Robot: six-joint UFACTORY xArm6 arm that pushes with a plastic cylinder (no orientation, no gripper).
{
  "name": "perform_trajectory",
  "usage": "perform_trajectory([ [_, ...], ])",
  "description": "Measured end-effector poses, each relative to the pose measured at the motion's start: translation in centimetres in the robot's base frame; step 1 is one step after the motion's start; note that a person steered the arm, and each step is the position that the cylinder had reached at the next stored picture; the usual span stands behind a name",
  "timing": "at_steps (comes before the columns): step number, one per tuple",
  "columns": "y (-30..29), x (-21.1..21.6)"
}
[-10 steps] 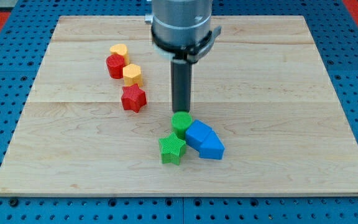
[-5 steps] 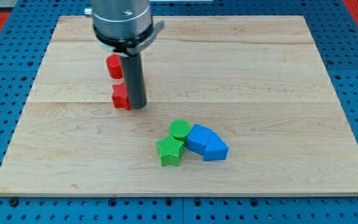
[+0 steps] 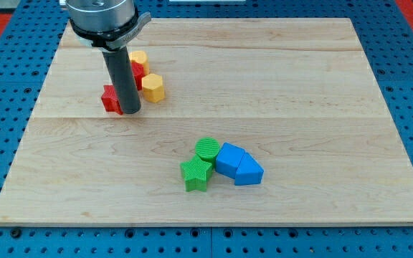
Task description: Push a group of blocks upwards
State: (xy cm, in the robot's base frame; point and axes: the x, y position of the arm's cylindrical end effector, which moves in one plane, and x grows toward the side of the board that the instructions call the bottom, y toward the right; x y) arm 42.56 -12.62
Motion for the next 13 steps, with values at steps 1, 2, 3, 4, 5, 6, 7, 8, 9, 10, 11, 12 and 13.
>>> perform_trajectory([
  [1,0.0,0.0],
  [2,0.0,1.9],
  [3,-1.6,1.9],
  [4,-3.3,1.5],
  [5,-6.5,1.3],
  [6,-10.2,0.2],
  [7,-3.4,-0.9],
  [8,3.6,-0.9],
  [9,6.8,-2.0],
  [10,7.7,-4.1],
  [11,7.5,-7.0],
  [12,8.1,-7.5],
  [13,6.3,-1.3],
])
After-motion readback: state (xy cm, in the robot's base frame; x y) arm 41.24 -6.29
